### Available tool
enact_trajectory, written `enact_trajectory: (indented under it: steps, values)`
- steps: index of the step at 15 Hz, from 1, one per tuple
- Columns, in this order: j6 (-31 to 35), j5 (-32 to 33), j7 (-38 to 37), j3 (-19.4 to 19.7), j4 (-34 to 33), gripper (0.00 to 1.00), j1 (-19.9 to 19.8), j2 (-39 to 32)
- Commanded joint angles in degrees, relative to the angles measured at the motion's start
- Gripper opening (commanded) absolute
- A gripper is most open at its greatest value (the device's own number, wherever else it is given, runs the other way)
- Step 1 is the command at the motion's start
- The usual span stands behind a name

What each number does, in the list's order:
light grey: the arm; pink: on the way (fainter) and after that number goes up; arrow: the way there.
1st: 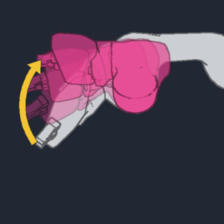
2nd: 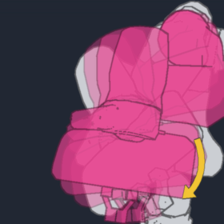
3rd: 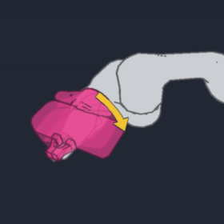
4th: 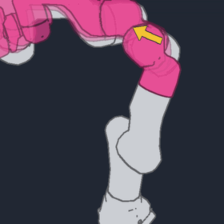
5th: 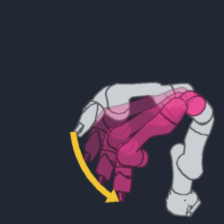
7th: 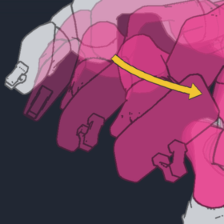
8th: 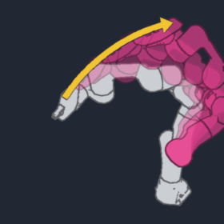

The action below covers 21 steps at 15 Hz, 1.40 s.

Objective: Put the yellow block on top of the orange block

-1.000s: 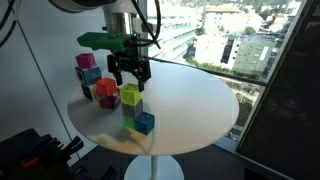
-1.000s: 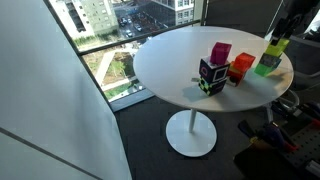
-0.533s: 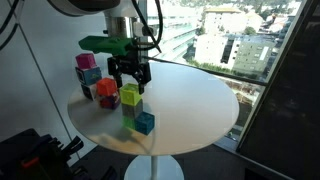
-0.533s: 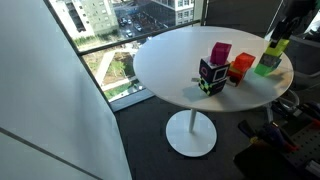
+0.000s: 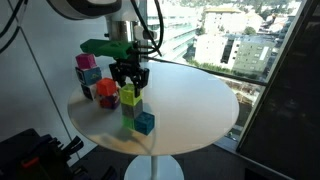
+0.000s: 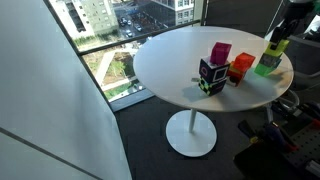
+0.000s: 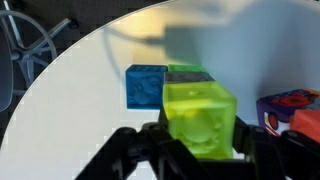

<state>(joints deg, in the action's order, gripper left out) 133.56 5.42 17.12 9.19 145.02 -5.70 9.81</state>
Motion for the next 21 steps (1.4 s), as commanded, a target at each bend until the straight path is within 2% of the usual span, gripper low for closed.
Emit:
enact_trajectory:
  steps: [1, 4, 15, 21]
  values:
    - [-0.9, 0.4, 0.0, -0.5, -0.8, 0.28, -0.2, 0.3]
    - [-1.7, 0.2, 0.1, -0.6, -1.3, 0.25, -0.1, 0.6]
    - [-4.2, 0.1, -0.2, -2.5, -6.4, 0.25, 0.7, -0.5]
    - [-9.3, 0.2, 0.3, -3.9, -9.6, 0.25, 2.0, -0.5]
